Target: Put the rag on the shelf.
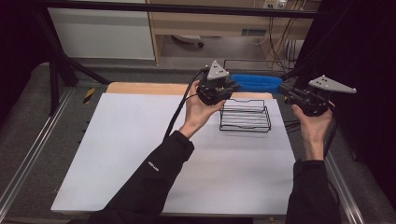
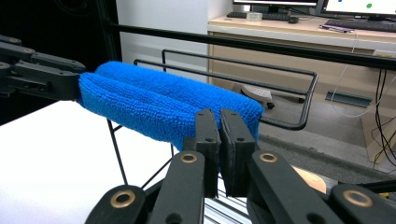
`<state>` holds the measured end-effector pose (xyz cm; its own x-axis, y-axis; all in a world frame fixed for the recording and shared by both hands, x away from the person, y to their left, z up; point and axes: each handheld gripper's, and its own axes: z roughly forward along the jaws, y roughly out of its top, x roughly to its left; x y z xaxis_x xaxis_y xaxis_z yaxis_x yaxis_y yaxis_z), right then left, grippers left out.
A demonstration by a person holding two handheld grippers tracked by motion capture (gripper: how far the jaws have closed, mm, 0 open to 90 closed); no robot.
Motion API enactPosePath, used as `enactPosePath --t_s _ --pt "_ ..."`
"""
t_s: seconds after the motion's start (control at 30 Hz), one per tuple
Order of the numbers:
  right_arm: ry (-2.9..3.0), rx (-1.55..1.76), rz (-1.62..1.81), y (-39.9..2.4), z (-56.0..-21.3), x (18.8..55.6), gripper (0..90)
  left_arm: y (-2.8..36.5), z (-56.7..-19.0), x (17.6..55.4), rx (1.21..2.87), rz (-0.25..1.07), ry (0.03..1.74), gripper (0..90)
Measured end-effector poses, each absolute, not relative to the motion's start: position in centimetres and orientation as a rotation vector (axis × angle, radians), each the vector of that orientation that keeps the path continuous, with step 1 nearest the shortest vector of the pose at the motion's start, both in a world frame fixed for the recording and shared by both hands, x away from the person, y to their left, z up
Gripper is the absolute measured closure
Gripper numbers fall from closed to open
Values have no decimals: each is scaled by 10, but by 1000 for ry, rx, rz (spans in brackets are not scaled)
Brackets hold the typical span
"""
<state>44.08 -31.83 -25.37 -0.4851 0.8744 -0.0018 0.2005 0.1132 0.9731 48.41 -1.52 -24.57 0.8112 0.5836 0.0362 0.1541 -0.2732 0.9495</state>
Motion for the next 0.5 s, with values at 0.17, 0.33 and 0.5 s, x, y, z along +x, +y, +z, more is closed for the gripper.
enactPosePath --t_s 0.17,0.33,0.5 --pt "1783 1039 1401 -319 -257 441 868 -10 -233 478 1792 438 551 664" --pt "1794 1030 1387 -317 -261 442 866 -9 -223 476 1779 401 545 665" --pt "1802 1023 1379 -317 -264 443 857 -16 -232 479 1884 356 568 804"
